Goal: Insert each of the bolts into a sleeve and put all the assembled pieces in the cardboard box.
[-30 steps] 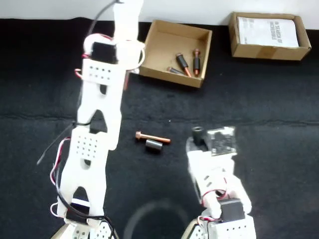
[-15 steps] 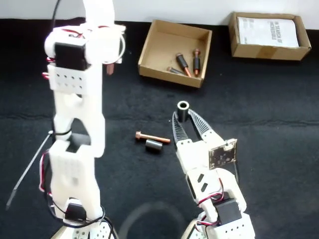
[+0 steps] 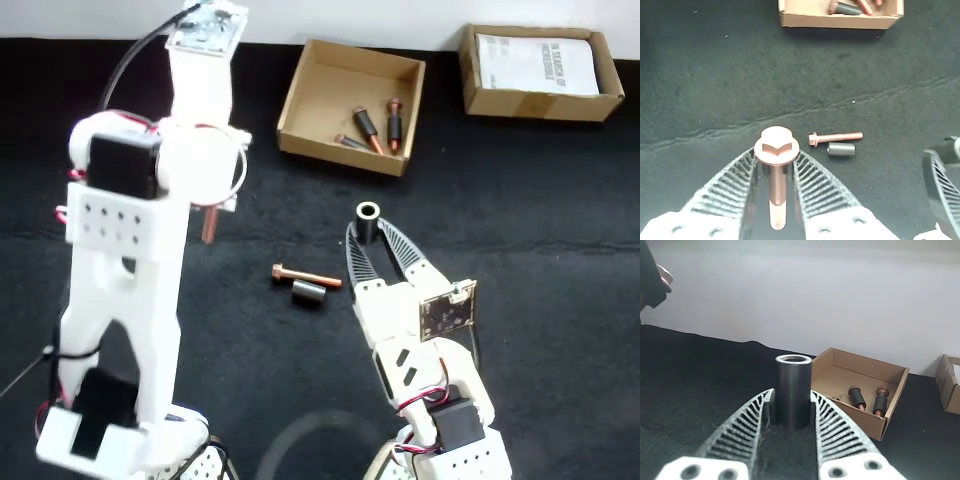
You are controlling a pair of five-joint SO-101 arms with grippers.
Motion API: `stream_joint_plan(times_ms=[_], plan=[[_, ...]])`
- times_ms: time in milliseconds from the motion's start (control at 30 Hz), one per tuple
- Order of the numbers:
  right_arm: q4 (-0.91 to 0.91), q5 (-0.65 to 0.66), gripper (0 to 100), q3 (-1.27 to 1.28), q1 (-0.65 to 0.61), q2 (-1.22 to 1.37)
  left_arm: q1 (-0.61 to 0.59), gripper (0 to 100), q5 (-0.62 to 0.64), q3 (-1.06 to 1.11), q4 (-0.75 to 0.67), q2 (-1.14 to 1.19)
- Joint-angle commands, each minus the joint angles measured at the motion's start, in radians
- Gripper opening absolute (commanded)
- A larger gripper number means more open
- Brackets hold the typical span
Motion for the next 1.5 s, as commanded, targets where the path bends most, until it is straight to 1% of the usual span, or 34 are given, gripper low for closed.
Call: stream_joint_plan(times_ms=[0,200,267,300,400,467,533,800,867,967,1067,1133,1300,1467], plan=[[-0.021,0.011,0.6,0.151,-0.022,-0.002,0.025,1,-0.006,0.054,-0.043,-0.088],[-0.019,0.006,0.6,0.151,-0.039,-0.002,0.027,1,-0.006,0.170,-0.041,-0.156],[0.001,0.006,0.6,0.151,-0.039,-0.002,0.045,1,-0.009,0.211,-0.041,-0.189],[0.016,0.006,0.6,0.151,-0.039,-0.002,0.061,1,-0.020,0.234,-0.044,-0.209],[0.053,0.005,0.6,0.151,-0.039,-0.002,0.119,1,-0.118,0.323,-0.064,-0.272],[0.056,0.005,0.6,0.151,-0.039,-0.002,0.159,1,-0.149,0.394,-0.146,-0.317],[0.056,0.005,0.6,0.151,-0.039,-0.004,0.185,1,-0.149,0.475,-0.273,-0.366],[0.056,0.005,0.6,0.151,-0.039,-0.007,0.271,1,-0.094,0.923,-0.974,-0.564],[0.056,0.005,0.6,0.151,-0.039,-0.008,0.302,1,-0.078,1.029,-1.117,-0.616],[0.056,0.005,0.6,0.151,-0.038,-0.010,0.348,1,-0.078,1.142,-1.280,-0.677],[0.056,0.005,0.6,0.151,-0.038,-0.010,0.383,1,-0.078,1.208,-1.386,-0.714],[0.056,0.005,0.6,0.151,-0.038,-0.010,0.398,1,-0.069,1.233,-1.432,-0.730],[0.056,0.005,0.6,0.151,-0.038,-0.010,0.420,1,0.005,1.245,-1.467,-0.736],[0.056,0.005,0.6,0.151,-0.038,-0.012,0.412,1,0.098,1.239,-1.493,-0.736]])
